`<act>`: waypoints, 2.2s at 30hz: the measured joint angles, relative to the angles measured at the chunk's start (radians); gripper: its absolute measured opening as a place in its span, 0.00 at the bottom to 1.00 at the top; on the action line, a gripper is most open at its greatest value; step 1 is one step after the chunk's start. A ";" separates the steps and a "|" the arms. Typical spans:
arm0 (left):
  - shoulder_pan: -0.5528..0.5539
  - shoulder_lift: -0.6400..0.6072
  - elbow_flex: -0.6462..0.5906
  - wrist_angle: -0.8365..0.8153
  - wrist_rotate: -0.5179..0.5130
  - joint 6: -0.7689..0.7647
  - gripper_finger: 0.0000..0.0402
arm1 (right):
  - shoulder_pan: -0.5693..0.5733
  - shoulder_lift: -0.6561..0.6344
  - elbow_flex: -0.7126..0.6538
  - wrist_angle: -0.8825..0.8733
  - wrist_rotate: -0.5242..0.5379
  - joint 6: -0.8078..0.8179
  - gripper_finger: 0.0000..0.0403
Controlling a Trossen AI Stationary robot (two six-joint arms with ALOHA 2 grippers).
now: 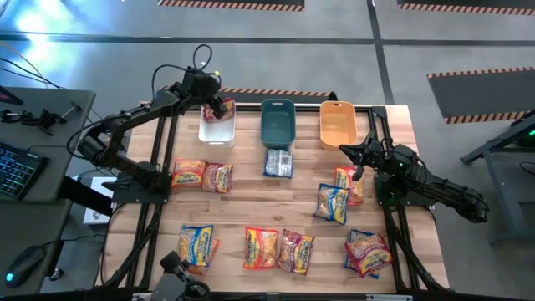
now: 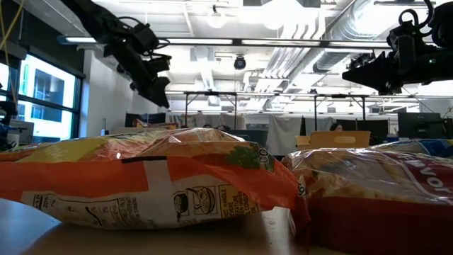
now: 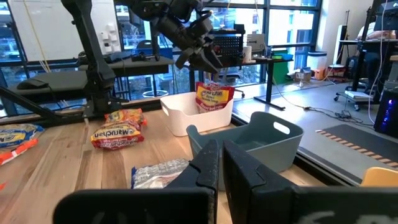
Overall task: Sort Maruchan noodles
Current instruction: Put the blue noodle pack into the yellow bin
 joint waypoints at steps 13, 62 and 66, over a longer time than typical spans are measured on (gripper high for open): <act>-0.142 0.020 0.019 0.023 -0.003 0.061 0.34 | 0.000 0.000 0.000 0.009 0.003 -0.033 0.01; -0.459 -0.231 -0.716 1.368 0.104 -0.142 0.01 | 0.865 0.865 0.492 -0.594 0.261 1.532 0.17; -0.459 -0.231 -0.716 1.369 0.104 -0.142 0.01 | 0.955 0.917 0.492 -0.604 0.263 1.734 0.32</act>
